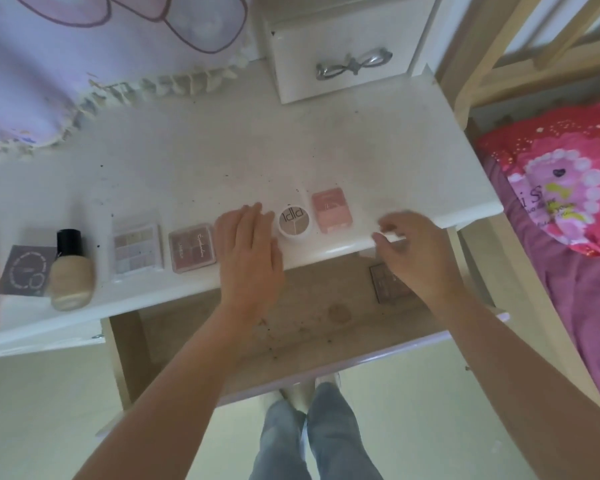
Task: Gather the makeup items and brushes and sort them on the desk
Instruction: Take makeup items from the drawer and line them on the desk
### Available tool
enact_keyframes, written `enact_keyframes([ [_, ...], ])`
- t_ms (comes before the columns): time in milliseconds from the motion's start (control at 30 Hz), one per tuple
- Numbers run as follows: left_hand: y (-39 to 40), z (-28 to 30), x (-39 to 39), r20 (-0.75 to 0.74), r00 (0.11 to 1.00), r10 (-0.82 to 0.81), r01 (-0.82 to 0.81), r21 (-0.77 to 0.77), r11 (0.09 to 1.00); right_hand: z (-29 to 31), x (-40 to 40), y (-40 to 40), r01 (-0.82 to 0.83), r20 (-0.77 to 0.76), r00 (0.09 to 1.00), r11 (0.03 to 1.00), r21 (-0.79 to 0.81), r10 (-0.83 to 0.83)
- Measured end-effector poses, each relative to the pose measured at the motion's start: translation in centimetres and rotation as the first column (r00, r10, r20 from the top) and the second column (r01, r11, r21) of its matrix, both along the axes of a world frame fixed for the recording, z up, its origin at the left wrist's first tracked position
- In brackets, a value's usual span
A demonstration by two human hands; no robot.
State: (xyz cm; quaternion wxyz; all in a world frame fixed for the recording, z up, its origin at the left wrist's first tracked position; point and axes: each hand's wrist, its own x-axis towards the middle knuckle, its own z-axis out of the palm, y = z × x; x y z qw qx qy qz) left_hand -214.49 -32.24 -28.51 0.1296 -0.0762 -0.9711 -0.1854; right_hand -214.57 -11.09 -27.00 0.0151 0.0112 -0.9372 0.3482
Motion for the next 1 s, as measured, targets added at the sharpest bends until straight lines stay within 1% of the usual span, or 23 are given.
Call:
enact_keyframes([
  [33, 0.7, -0.5, 1.1, -0.061, 0.997, -0.044, 0.046, 0.038, 0.998, -0.9, 1.1, 0.6, 0.074, 0.130, 0.989, 0.997, 0.010, -0.075],
  [67, 1.5, -0.9, 2.3, -0.064, 0.993, -0.101, 0.105, 0.058, 0.993, -2.2, 1.8, 1.1, 0.098, 0.278, 0.953, 0.991, 0.090, -0.120],
  [100, 2.2, -1.7, 3.5, -0.026, 0.983, -0.180, 0.181, 0.067, 0.981, -3.7, 2.1, 1.4, 0.082, 0.414, 0.896, 0.976, 0.200, -0.160],
  [133, 3.0, -2.6, 4.5, 0.049, 0.965, -0.258, 0.255, 0.070, 0.964, -5.2, 2.2, 1.4, 0.053, 0.518, 0.830, 0.955, 0.291, -0.204],
  [167, 3.6, -3.6, 5.4, 0.145, 0.939, -0.312, 0.306, 0.064, 0.950, -6.5, 2.0, 1.2, 0.041, 0.586, 0.769, 0.934, 0.356, -0.257],
  [233, 4.4, -5.5, 6.2, 0.384, 0.868, -0.314, 0.324, 0.040, 0.945, -8.2, 1.5, 0.0, 0.092, 0.652, 0.679, 0.920, 0.380, -0.337],
  [267, 4.7, -6.0, 6.3, 0.466, 0.838, -0.284, 0.311, 0.018, 0.950, -8.9, 1.2, -0.8, 0.149, 0.659, 0.653, 0.916, 0.373, -0.374],
  [333, 5.0, -6.7, 6.2, 0.571, 0.796, -0.200, 0.294, -0.076, 0.953, -9.9, 0.8, -1.8, 0.223, 0.635, 0.639, 0.895, 0.388, -0.434],
  [367, 5.0, -7.1, 6.2, 0.628, 0.759, -0.172, 0.309, -0.114, 0.944, -10.3, 0.6, -1.8, 0.230, 0.621, 0.645, 0.888, 0.399, -0.446],
  [433, 5.0, -7.9, 6.0, 0.671, 0.733, -0.111, 0.281, -0.149, 0.948, -10.3, 0.6, -1.4, 0.208, 0.614, 0.658, 0.889, 0.408, -0.436],
  [500, 5.6, -8.1, 5.8, 0.670, 0.740, -0.054, 0.232, -0.179, 0.956, -9.9, 0.8, -0.2, 0.166, 0.608, 0.678, 0.893, 0.419, -0.412],
  [567, 7.0, -8.5, 5.0, 0.661, 0.750, -0.027, 0.179, -0.164, 0.970, -8.8, 1.2, 1.4, 0.093, 0.609, 0.702, 0.895, 0.436, -0.369],
  [667, 10.6, -8.8, 3.2, 0.635, 0.773, 0.006, 0.095, -0.124, 0.988, -7.0, 1.8, 4.0, -0.006, 0.558, 0.790, 0.909, 0.418, -0.252],
  [700, 12.0, -8.7, 2.4, 0.646, 0.762, 0.035, 0.051, -0.114, 0.992, -6.3, 2.0, 4.8, -0.047, 0.539, 0.816, 0.906, 0.421, -0.209],
  [767, 14.6, -9.2, 1.0, 0.679, 0.725, 0.115, -0.043, -0.122, 0.992, -5.3, 2.1, 6.4, -0.140, 0.504, 0.856, 0.889, 0.436, -0.113],
  [800, 15.7, -9.6, 0.3, 0.654, 0.735, 0.181, -0.115, -0.144, 0.983, -4.9, 2.1, 7.1, -0.171, 0.484, 0.872, 0.883, 0.437, -0.070],
  [833, 16.5, -10.0, -0.3, 0.579, 0.773, 0.261, -0.198, -0.172, 0.965, -4.7, 2.0, 7.9, -0.193, 0.467, 0.884, 0.883, 0.427, -0.033],
  [867, 17.3, -10.2, -0.7, 0.567, 0.765, 0.306, -0.240, -0.190, 0.952, -4.7, 1.9, 8.7, -0.216, 0.457, 0.889, 0.886, 0.411, 0.005],
  [900, 17.7, -10.9, -0.8, 0.569, 0.756, 0.323, -0.276, -0.170, 0.946, -4.8, 1.8, 9.4, -0.243, 0.454, 0.890, 0.887, 0.393, 0.043],
  [933, 18.0, -11.6, -0.8, 0.593, 0.740, 0.317, -0.324, -0.099, 0.941, -5.1, 1.8, 10.0, -0.276, 0.457, 0.886, 0.886, 0.373, 0.083],
  [1000, 18.9, -12.5, -0.8, 0.553, 0.758, 0.345, -0.412, -0.002, 0.911, -5.4, 1.6, 11.2, -0.323, 0.461, 0.875, 0.889, 0.324, 0.150],
])
